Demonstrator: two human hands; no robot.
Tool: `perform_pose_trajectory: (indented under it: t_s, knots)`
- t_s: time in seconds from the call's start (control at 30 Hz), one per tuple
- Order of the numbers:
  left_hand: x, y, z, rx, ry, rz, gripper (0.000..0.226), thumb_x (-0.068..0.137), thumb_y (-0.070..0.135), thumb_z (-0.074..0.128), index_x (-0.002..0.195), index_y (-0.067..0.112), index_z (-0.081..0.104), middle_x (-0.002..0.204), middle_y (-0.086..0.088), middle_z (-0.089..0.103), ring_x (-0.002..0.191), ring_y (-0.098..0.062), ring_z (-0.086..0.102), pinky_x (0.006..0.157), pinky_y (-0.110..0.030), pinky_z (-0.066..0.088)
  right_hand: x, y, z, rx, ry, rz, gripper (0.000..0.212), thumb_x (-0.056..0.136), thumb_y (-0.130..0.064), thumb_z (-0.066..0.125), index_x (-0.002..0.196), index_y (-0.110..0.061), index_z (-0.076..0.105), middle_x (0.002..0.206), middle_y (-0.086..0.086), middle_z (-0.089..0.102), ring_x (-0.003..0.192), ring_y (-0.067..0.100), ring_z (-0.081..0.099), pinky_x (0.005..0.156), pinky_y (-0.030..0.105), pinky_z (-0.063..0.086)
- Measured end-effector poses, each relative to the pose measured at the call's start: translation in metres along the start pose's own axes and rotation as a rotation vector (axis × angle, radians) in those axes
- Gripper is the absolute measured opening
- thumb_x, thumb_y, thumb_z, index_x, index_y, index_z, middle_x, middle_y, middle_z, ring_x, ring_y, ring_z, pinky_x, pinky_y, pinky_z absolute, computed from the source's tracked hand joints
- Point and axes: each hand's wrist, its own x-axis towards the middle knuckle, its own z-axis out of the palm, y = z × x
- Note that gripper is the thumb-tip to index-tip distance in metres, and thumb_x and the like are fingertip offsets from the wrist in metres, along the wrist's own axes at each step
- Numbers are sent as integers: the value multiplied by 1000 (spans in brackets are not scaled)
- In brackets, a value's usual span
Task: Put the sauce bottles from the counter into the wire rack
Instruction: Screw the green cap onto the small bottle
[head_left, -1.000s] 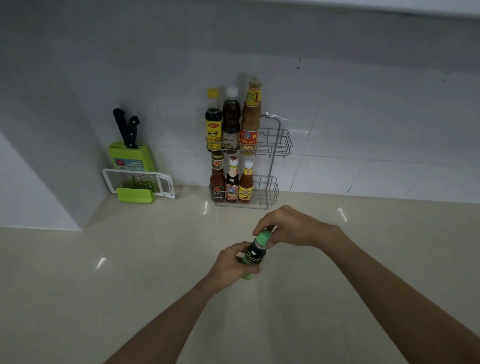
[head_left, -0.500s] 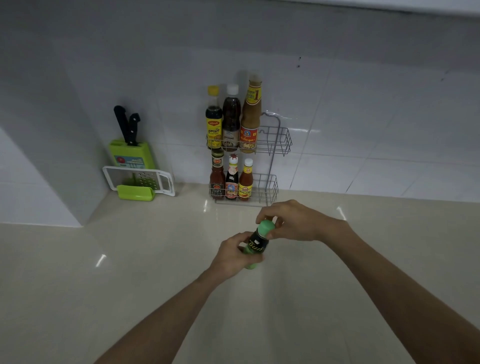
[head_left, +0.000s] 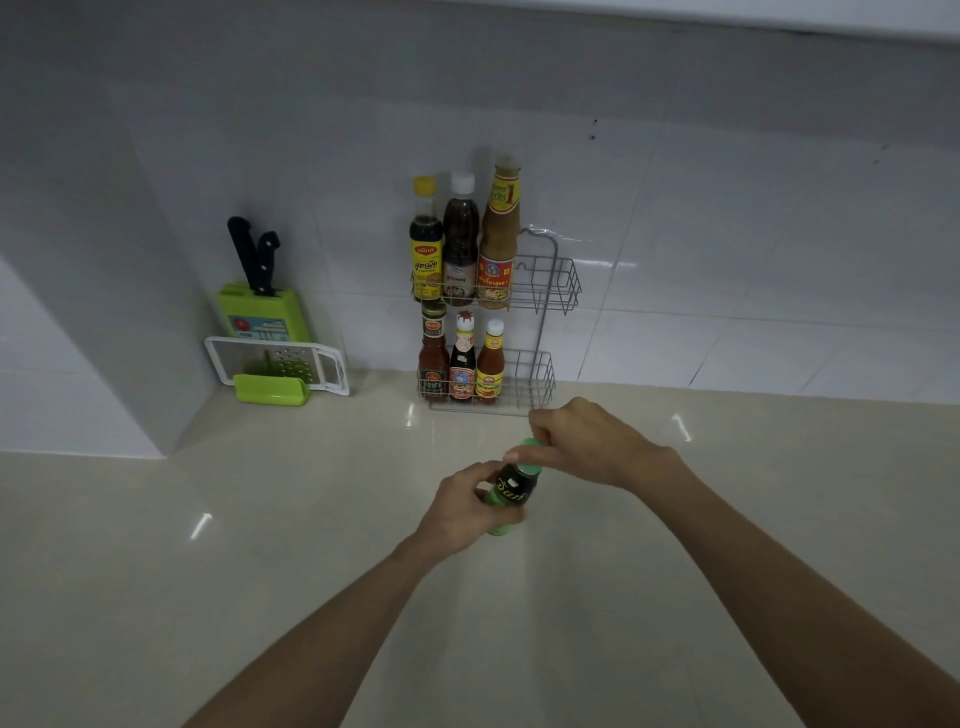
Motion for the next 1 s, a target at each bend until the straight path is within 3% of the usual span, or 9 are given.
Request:
perform_pose_trajectory:
  t_s: [0.1,0.17,0.27,0.37,0.6,0.73,0.83,0.93,1.0]
  knots:
    - [1,1,0,-21,15,4,51,66,29,82,114,34,63,111,8,64,91,-13,63,70,-12,49,-2,1,0,114,-15,16,57,79,-72,50,106,-22,55,85,3,65,75,12,59,70,33,51]
    - [2,0,-2,-31,24,-8,48,66,28,82,109,35,65,109,7,65,92,-16,64,74,-19,51,-3,2,-5,161,-57,-84,43,82,-54,63,116,-29,54,92,-1,67,73,0,55,72,29,49]
    - [1,-1,-2,-23,18,-14,47,66,25,82,108,35,65,106,8,64,90,-16,64,72,-20,52,-2,2,-4,165,-57,-70,31,81,-37,72,107,-25,60,89,0,67,74,9,57,71,34,50]
    - [-1,-3,-1,-21,30,-27,48,68,24,81,111,32,65,102,10,62,83,-13,63,67,-17,50,1,0,3,133,-69,-30,32,83,-38,69,108,-22,57,90,1,64,80,18,57,71,35,48]
    - [3,-8,9,-62,111,-35,49,68,22,82,113,28,65,100,8,63,83,-15,64,63,-18,53,5,6,18,100,16,-28,27,89,-37,59,108,-19,54,107,3,62,89,21,55,74,36,46]
    - [16,-3,8,-69,165,-25,48,68,23,83,112,28,64,96,9,63,80,-9,63,59,-10,51,10,12,32,430,135,48,30,84,-41,67,104,-21,57,103,-4,62,84,13,62,66,27,54]
    - [32,1,5,-64,190,-5,49,67,21,84,112,24,64,94,11,63,79,-4,59,55,-5,48,19,14,45,613,257,159,31,79,-38,75,101,-22,59,94,-9,63,81,13,67,71,28,58]
    - [54,-1,0,-32,180,-3,56,66,22,84,117,25,62,101,11,66,92,-8,61,66,-5,48,40,25,49,658,330,231,28,82,-34,73,104,-22,61,92,-9,61,79,19,67,75,39,58]
    - [74,-4,-6,10,145,-1,69,68,18,83,130,25,53,121,8,62,113,-11,57,87,-9,45,59,38,49,695,383,272,27,83,-32,72,105,-22,61,91,-7,61,81,24,66,76,43,57]
